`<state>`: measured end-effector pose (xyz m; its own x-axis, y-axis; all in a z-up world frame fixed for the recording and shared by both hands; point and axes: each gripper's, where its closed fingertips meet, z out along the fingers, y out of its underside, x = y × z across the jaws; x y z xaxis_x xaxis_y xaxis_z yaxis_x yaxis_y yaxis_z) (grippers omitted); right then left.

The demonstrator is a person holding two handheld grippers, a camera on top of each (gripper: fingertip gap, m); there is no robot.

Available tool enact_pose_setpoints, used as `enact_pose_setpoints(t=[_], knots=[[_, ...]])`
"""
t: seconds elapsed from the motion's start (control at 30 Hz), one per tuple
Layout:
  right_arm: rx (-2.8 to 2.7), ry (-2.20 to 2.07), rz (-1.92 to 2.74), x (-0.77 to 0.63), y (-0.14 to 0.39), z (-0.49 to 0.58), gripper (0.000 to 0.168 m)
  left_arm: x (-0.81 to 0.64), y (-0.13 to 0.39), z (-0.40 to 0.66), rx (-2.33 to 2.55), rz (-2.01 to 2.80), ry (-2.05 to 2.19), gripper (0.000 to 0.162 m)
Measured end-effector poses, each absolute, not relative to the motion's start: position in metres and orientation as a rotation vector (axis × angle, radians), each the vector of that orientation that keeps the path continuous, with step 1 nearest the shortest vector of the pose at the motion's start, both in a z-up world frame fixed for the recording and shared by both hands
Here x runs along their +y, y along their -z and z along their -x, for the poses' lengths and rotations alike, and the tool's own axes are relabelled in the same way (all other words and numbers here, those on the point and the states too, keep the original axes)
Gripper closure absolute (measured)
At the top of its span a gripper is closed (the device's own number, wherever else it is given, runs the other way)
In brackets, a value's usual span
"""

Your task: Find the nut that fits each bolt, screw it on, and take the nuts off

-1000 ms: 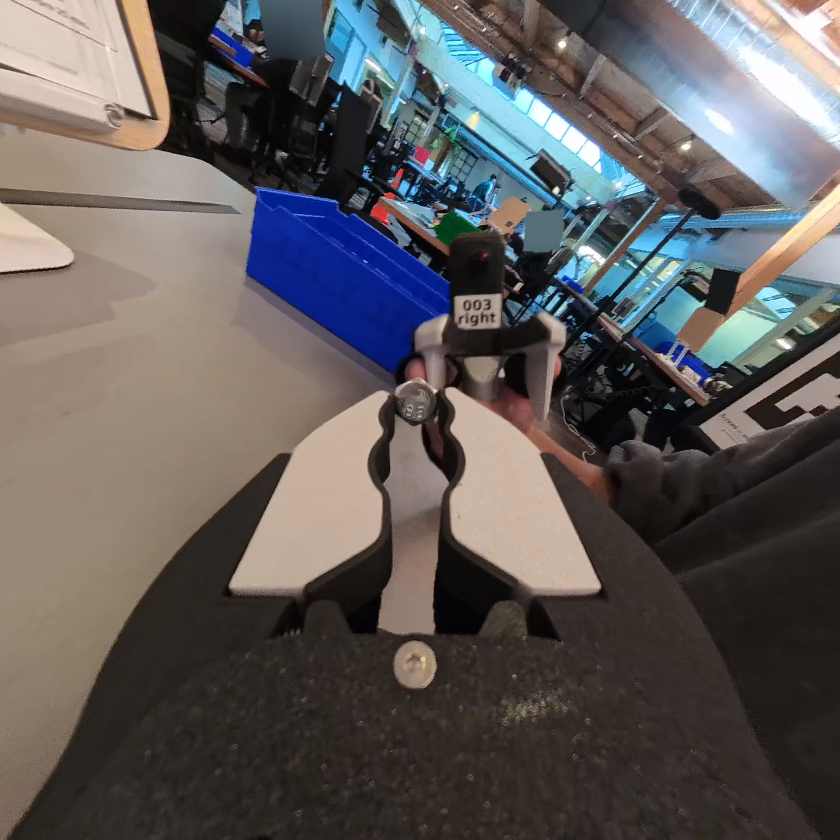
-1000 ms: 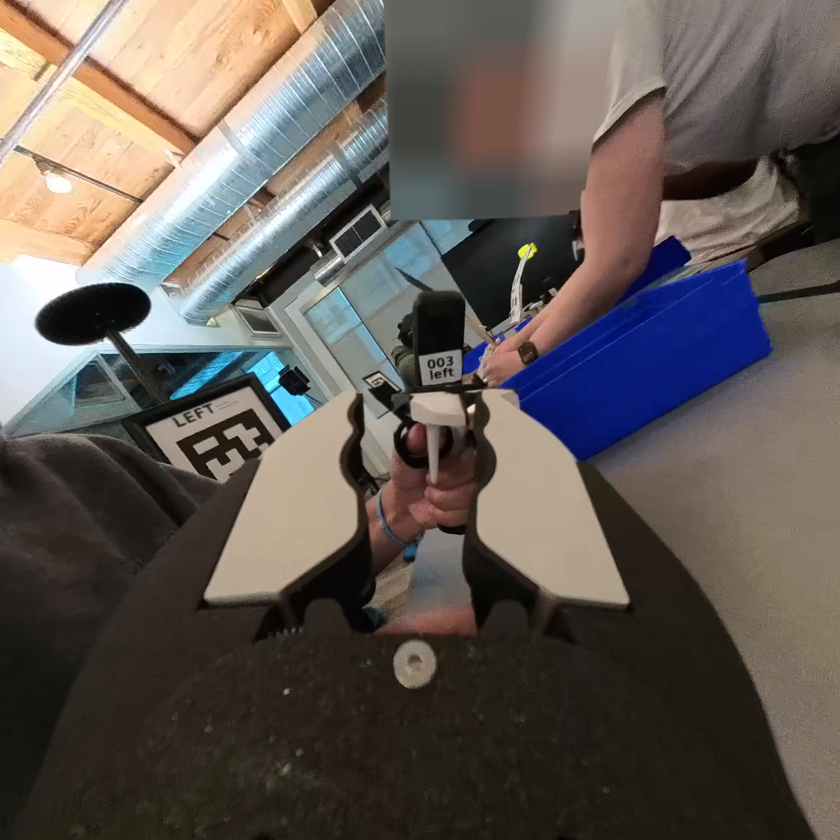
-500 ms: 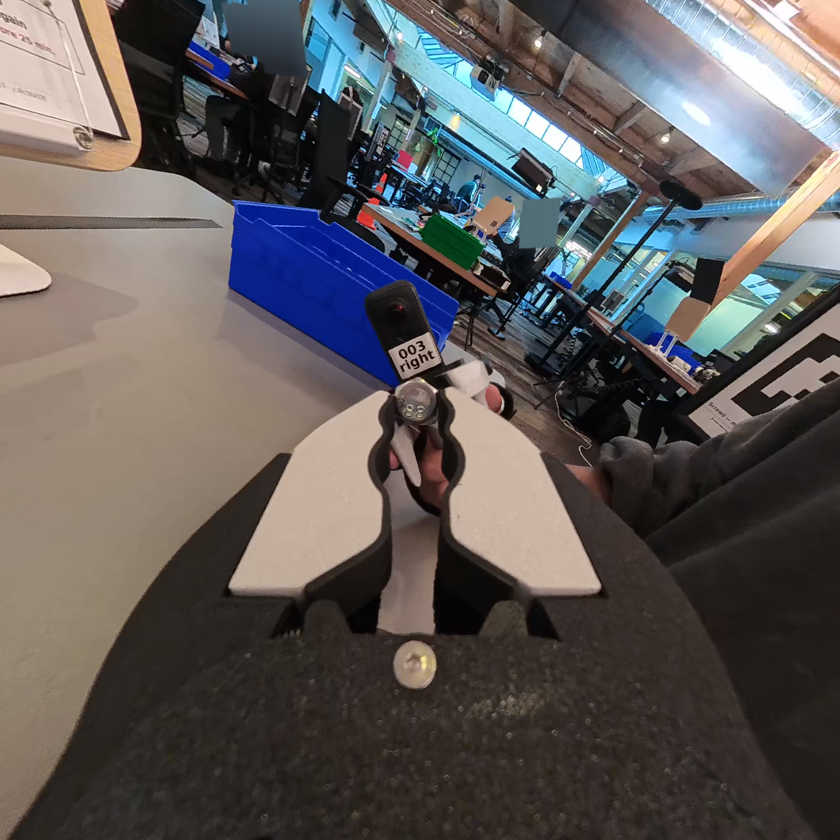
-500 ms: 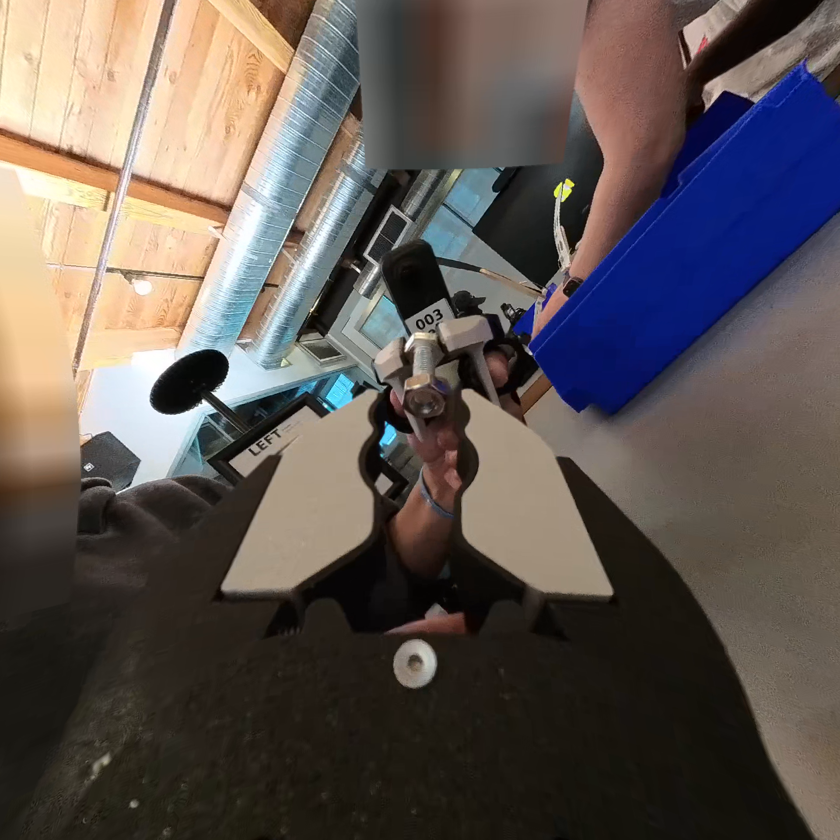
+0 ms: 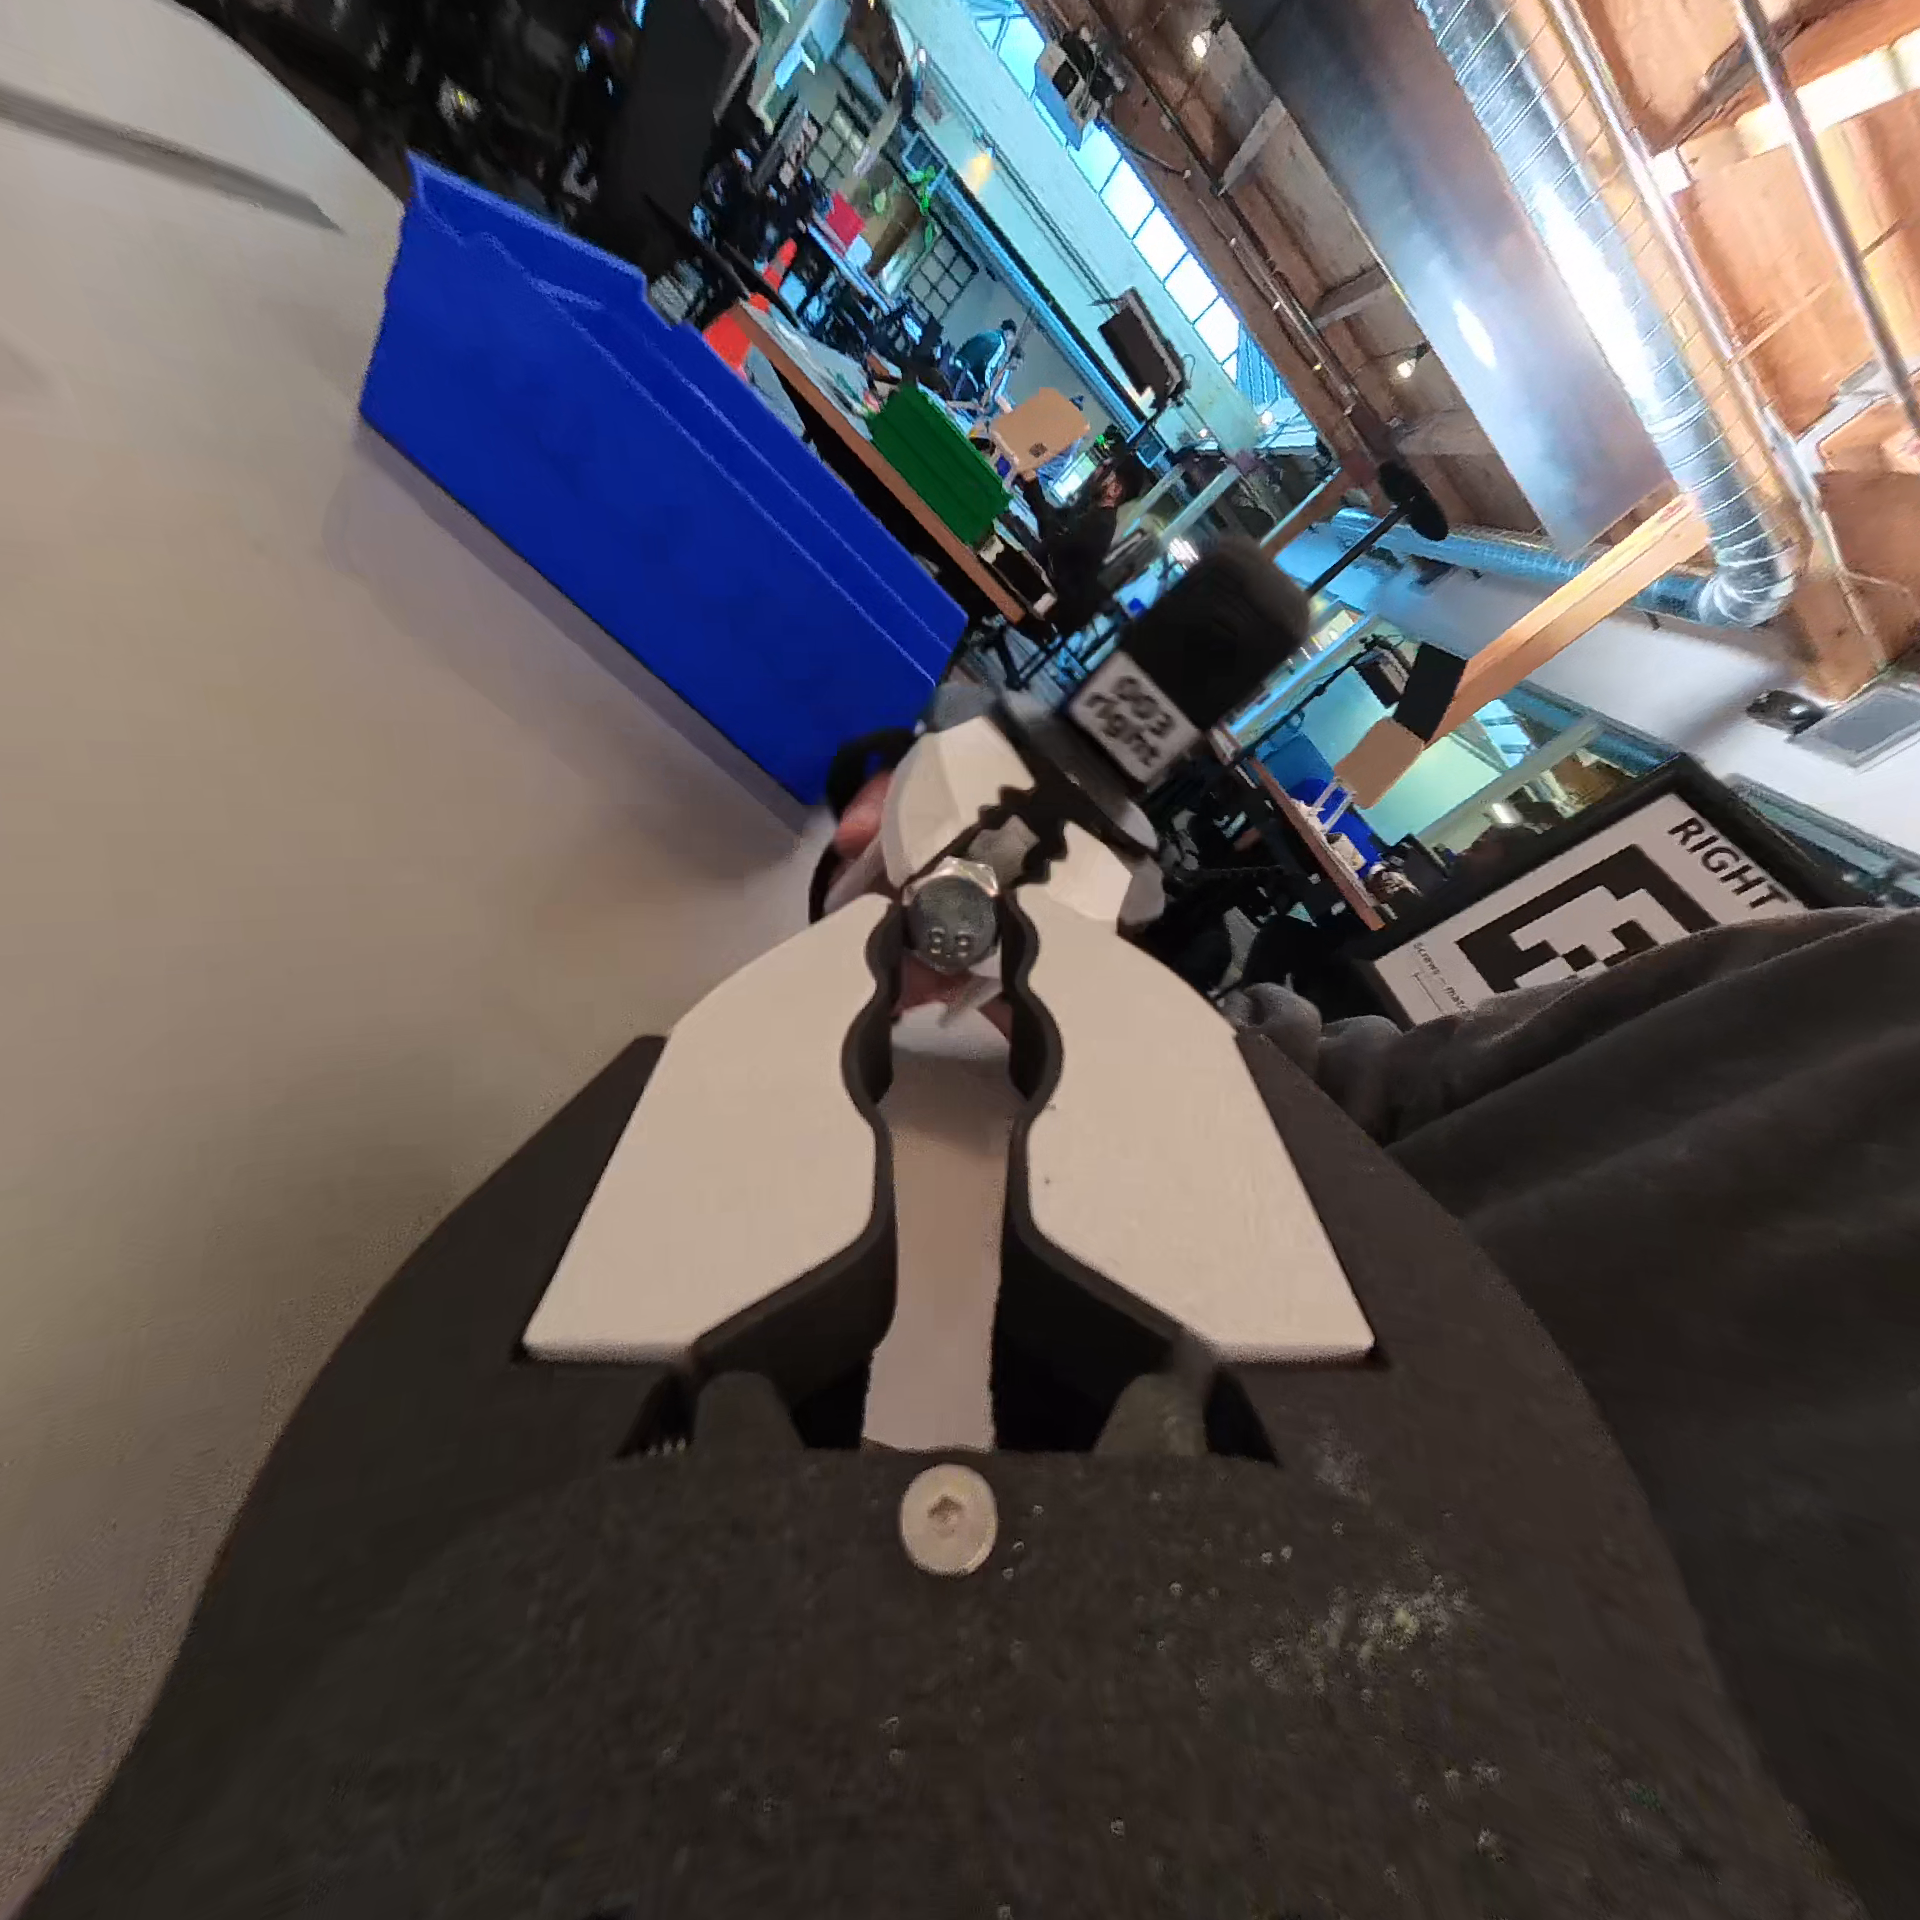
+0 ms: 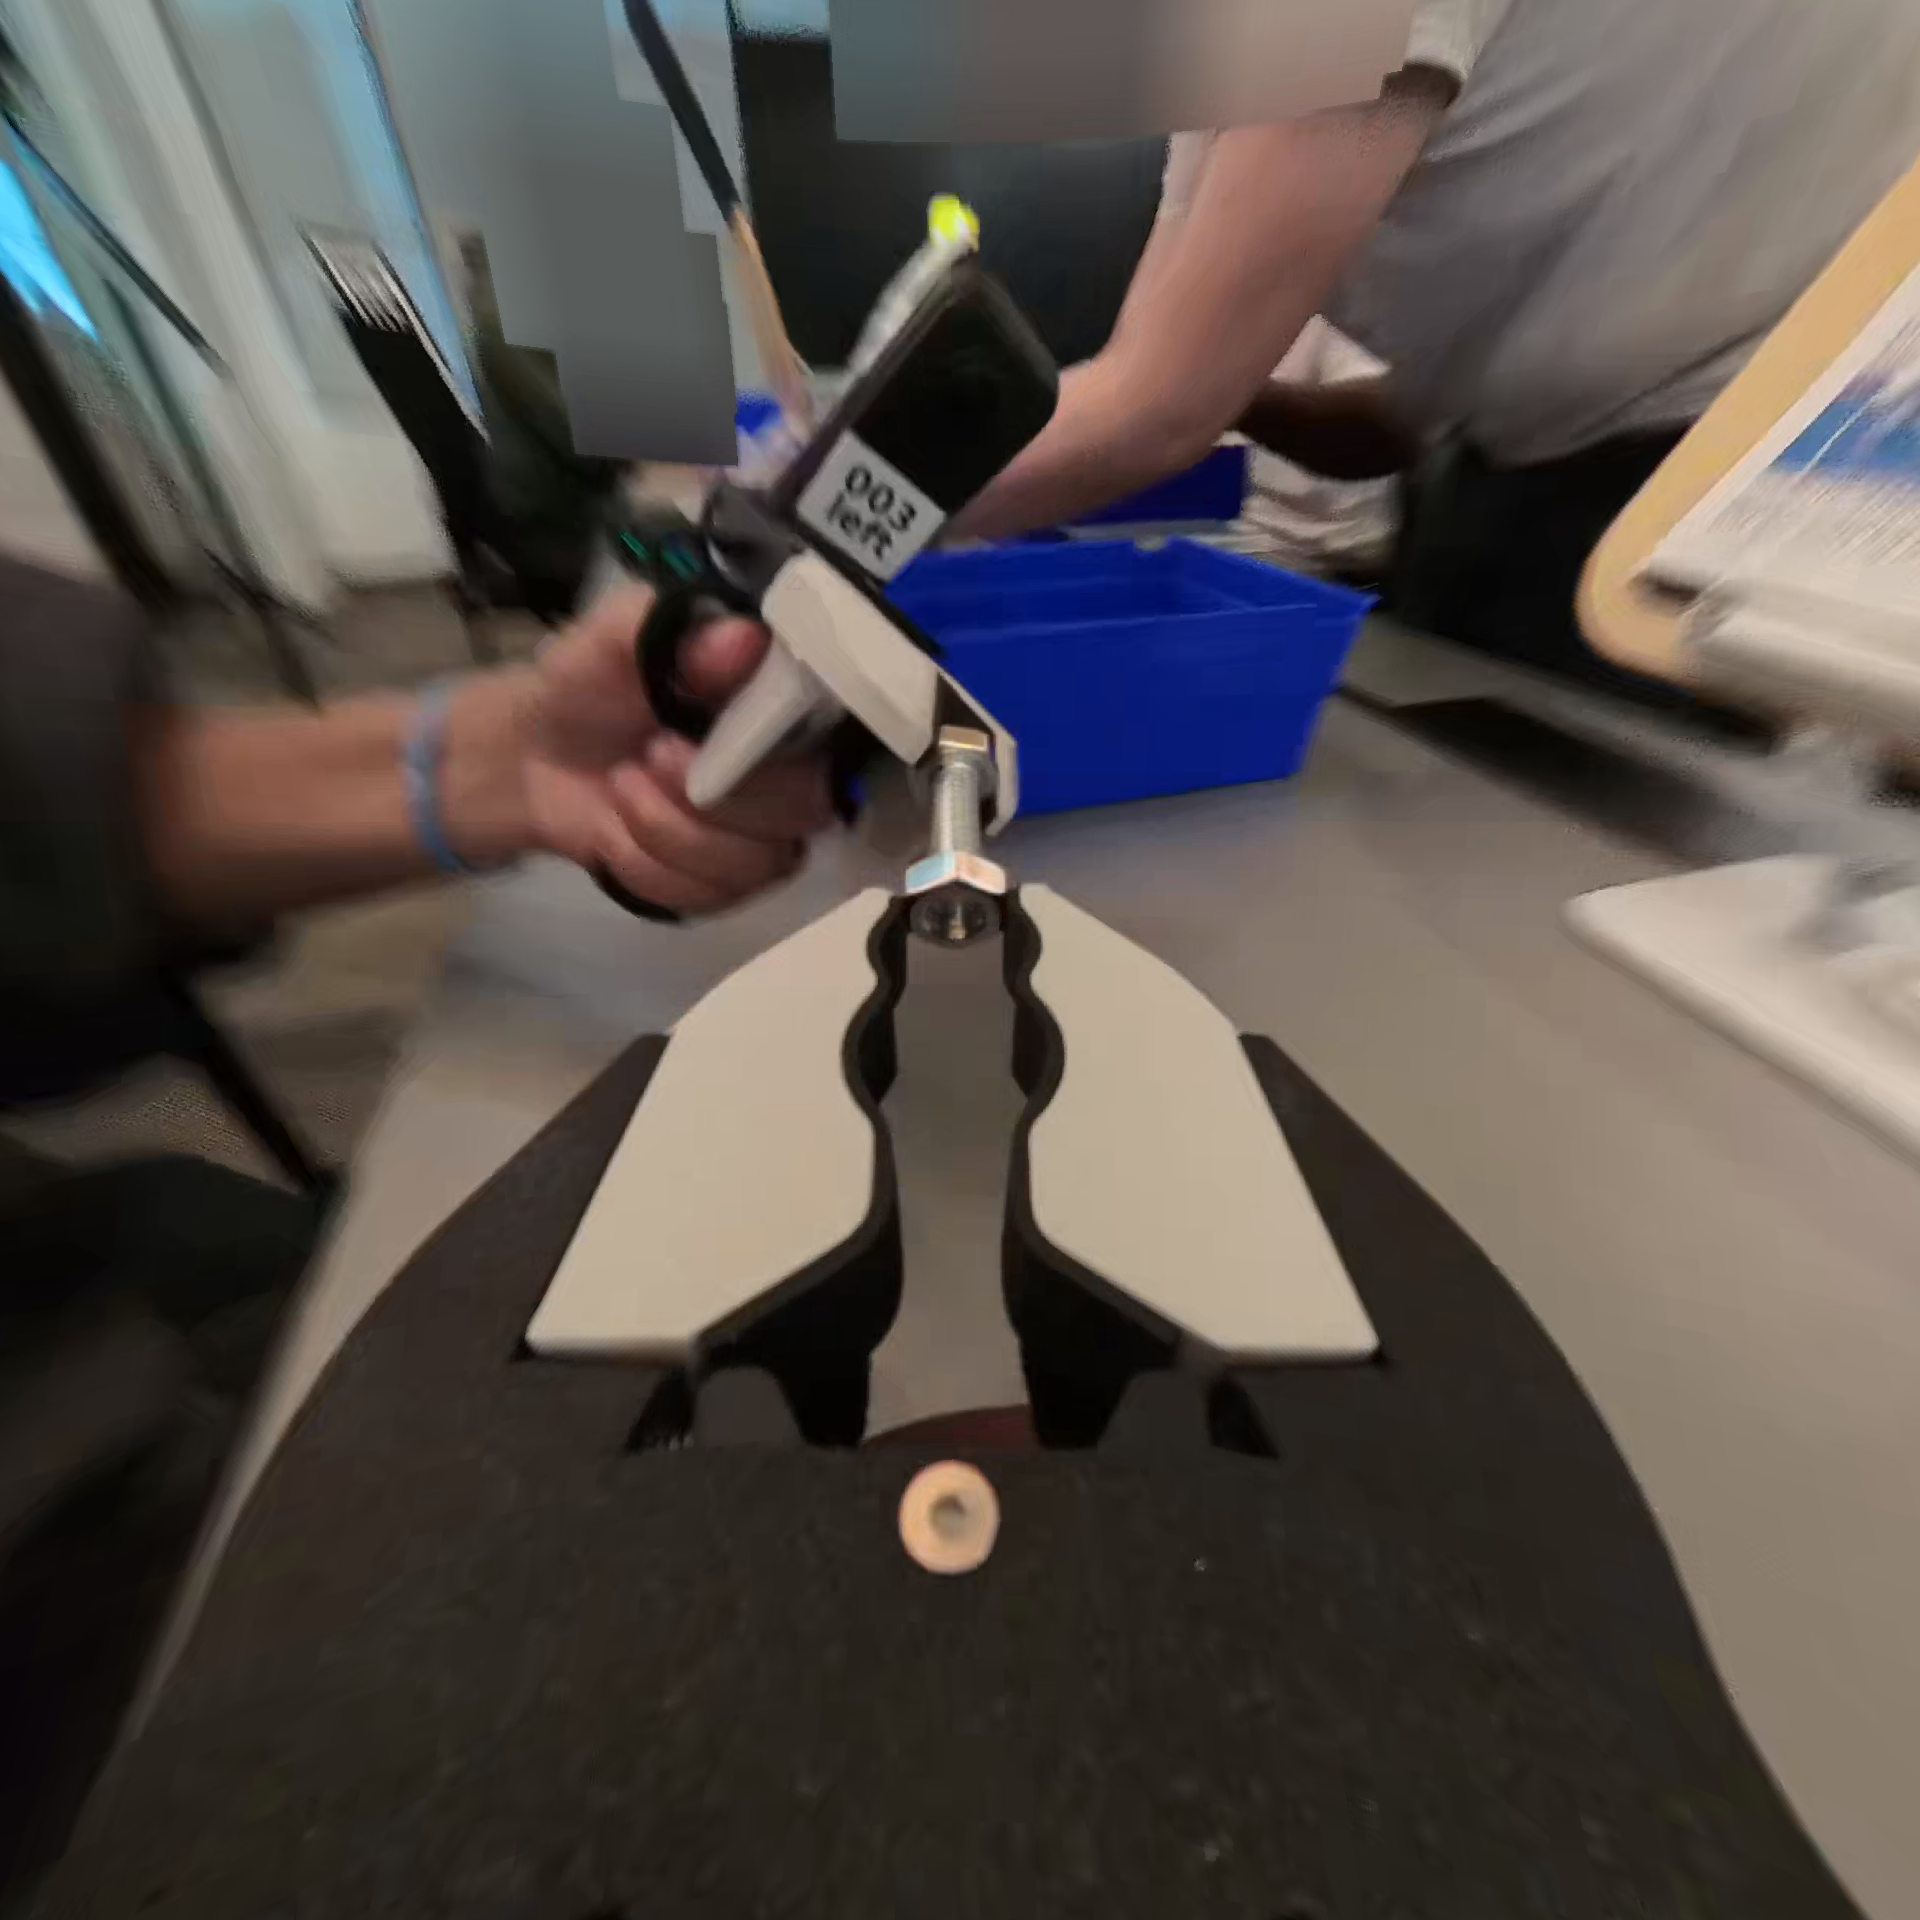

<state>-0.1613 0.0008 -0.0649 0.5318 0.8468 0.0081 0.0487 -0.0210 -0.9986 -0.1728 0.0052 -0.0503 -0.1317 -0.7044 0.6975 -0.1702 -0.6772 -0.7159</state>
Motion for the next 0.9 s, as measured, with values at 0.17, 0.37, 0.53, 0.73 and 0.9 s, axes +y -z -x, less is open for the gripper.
enact_pose_setpoints(t=[0.17, 0.37, 0.53, 0.73, 0.9], knots=[[-1.095, -0.011, 1.253, -0.001, 0.069, 0.153, 0.15, 0.0, 0.058, 0.17, 0.917, 1.858, 2.021, 0.145], [-1.265, 0.562, 0.967, -0.007, 0.065, 0.153, 0.151, -0.004, 0.06, 0.172, 0.808, 1.956, 2.222, 0.145], [-1.241, 0.641, 0.847, -0.011, 0.061, 0.158, 0.151, -0.008, 0.057, 0.175, 0.834, 1.944, 2.25, 0.145], [-1.011, 0.067, 1.151, -0.012, 0.059, 0.164, 0.124, 0.002, 0.034, 0.184, 0.843, 1.778, 2.191, 0.145], [-0.621, -0.898, 1.413, -0.012, 0.053, 0.174, 0.12, 0.014, 0.023, 0.193, 0.936, 1.673, 1.901, 0.145]])
